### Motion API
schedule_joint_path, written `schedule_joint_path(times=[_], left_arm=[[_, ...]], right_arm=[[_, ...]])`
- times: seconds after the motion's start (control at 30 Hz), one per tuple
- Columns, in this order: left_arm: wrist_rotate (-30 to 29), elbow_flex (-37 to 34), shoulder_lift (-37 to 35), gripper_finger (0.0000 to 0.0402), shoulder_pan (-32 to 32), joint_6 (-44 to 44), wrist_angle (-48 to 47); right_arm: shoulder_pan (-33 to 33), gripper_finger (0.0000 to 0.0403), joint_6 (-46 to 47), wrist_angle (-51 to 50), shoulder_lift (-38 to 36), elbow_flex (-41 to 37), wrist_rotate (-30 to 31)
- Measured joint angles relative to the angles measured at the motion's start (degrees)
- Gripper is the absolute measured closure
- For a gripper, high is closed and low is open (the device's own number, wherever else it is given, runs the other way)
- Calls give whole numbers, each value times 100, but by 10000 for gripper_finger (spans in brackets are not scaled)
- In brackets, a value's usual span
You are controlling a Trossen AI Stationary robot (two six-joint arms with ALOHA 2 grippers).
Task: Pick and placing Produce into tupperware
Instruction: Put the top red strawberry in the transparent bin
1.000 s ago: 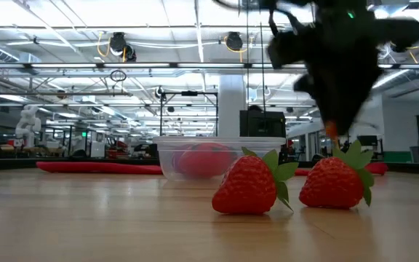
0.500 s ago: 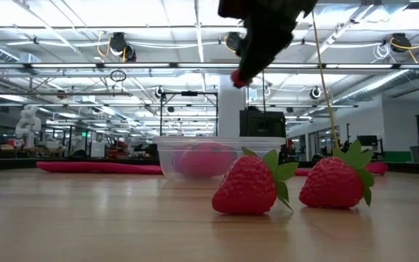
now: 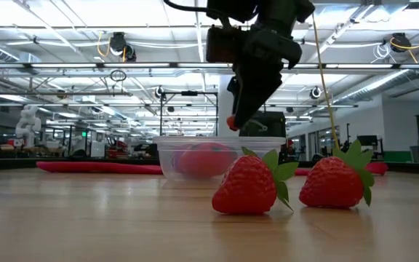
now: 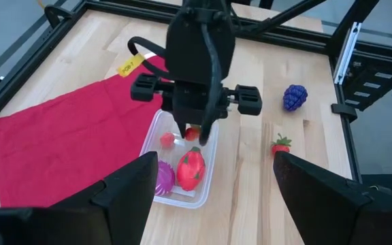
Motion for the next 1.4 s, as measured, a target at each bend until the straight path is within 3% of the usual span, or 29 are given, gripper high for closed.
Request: schedule_joint_path(times=[1.1,1.4], left_arm=[[0,0,0,105,0,14,-2],[1,0,0,105,0,20,-7]], right_arm=[[-229,284,-4,523,0,-496,-26],[-241,284,-2,486,378,-501,-304]])
